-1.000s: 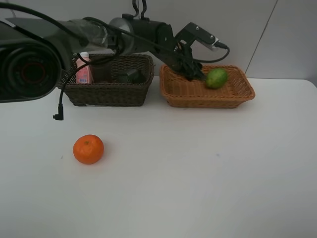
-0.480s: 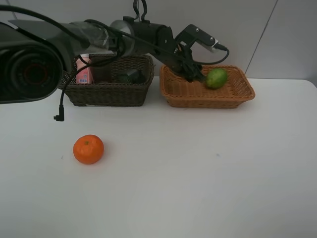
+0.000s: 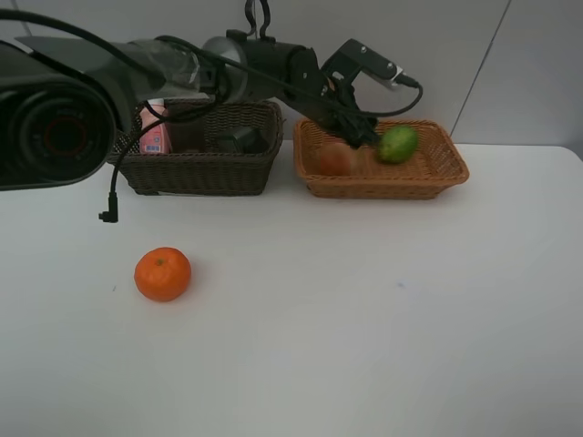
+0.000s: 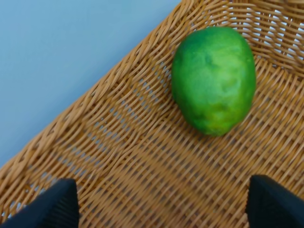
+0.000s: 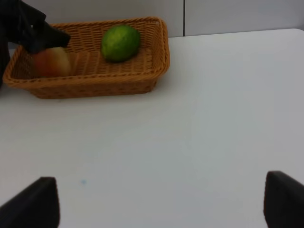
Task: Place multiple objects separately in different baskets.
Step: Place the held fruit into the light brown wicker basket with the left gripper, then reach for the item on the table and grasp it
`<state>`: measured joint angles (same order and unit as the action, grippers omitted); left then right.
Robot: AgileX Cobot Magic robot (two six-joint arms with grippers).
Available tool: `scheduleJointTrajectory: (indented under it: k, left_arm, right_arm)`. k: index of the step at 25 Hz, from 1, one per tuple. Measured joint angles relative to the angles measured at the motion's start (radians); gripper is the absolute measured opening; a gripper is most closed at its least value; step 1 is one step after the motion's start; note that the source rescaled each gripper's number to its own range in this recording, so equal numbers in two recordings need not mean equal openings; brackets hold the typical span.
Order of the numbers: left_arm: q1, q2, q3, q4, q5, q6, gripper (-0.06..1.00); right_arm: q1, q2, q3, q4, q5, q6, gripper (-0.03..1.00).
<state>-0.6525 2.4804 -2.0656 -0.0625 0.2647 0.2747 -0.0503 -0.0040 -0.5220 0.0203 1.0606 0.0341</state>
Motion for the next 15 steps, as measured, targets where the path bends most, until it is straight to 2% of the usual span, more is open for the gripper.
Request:
scheduleJointTrajectory:
  k: [15]
  left_arm:
    - [-0.003, 0.001, 0.000, -0.006, 0.032, -0.003, 0.92]
  right_arm:
    - [0.000, 0.000, 0.000, 0.000, 0.000, 0.000, 1.00]
